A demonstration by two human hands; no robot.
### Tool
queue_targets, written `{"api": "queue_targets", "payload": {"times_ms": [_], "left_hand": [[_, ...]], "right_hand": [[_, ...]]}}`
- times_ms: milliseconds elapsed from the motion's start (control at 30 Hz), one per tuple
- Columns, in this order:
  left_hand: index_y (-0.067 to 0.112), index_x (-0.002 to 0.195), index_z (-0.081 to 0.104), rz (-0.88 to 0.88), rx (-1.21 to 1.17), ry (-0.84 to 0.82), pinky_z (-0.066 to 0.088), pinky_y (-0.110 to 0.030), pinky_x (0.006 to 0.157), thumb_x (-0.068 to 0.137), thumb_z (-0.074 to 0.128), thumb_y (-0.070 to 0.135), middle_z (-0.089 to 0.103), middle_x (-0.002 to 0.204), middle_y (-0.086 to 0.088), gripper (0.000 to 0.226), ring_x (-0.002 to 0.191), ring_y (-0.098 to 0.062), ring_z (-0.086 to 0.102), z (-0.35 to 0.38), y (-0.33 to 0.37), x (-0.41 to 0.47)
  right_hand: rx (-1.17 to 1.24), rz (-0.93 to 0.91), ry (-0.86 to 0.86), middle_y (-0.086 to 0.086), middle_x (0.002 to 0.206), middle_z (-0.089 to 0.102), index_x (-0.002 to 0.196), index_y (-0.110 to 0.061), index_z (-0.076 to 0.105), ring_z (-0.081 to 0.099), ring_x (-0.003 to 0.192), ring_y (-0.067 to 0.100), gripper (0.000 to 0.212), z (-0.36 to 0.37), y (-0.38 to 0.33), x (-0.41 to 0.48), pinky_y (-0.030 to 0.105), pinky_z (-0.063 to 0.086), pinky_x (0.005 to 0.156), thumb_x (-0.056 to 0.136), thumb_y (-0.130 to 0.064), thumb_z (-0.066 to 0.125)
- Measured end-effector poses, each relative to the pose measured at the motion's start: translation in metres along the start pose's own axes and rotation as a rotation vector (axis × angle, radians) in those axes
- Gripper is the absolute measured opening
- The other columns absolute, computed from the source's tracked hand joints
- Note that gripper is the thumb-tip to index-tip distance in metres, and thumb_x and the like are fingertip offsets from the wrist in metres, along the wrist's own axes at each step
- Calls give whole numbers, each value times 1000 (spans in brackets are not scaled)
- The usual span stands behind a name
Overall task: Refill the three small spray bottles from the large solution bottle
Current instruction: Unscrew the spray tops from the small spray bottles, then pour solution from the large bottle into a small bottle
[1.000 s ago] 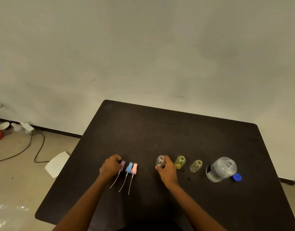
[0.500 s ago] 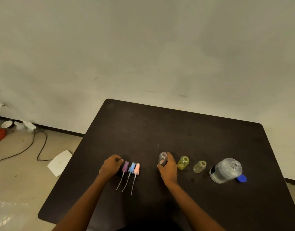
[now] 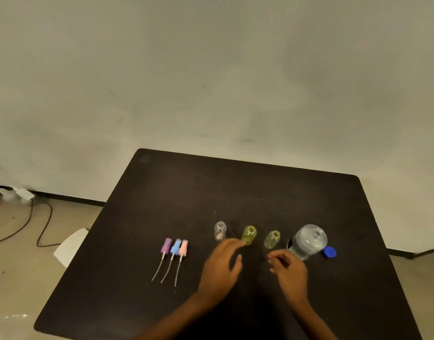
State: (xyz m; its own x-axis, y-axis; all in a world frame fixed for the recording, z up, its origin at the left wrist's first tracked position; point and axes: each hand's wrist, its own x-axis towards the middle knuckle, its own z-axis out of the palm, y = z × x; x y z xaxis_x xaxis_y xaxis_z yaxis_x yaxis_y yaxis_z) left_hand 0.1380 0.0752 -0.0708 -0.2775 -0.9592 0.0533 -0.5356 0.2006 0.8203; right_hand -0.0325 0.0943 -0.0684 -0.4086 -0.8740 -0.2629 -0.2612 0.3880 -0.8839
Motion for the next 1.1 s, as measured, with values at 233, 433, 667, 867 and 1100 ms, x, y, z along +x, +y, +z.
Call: {"api": "queue_targets", "payload": {"times_ms": [233,433,667,867,1100], "left_hand": [[17,148,19,-304,-184,-80,15,-22,114,90,58,14,19,156,2,70,144,-12,16,84,47,34],[12,149,8,-493,-252,9,12,-24,115,90,57,9,8,158,-5,77,146,-16,9,121,61,52],[9,148,15,-611,-313,136,22,-33,116,91,55,5,24,154,-10,69,143,-22,22,142,63,68],[11,132,46,-602,-290,238,42,-29,100,91,57,13,58,127,-9,43,119,-21,53,138,64,72],[21,123,50,-347,-356,113,48,-21,91,91,58,21,60,114,3,33,106,-8,57,93,77,63]], "right_hand": [[112,-12,278,8,81,61,77,-11,57,60,82,29,21,-69,12,16,28,47,70,78,10,58],[9,-3,250,7,120,45,122,-10,43,48,107,20,67,-81,22,40,40,43,94,65,2,76],[68,-15,47,3,130,45,135,-12,32,44,119,16,93,-72,27,57,35,37,103,58,-1,82],[147,37,-9,1,125,45,135,-13,31,42,121,18,87,-67,31,66,31,33,101,63,3,78],[86,-58,8,2,118,54,115,-27,43,51,112,21,73,-73,18,73,48,41,100,57,-7,84]]}}
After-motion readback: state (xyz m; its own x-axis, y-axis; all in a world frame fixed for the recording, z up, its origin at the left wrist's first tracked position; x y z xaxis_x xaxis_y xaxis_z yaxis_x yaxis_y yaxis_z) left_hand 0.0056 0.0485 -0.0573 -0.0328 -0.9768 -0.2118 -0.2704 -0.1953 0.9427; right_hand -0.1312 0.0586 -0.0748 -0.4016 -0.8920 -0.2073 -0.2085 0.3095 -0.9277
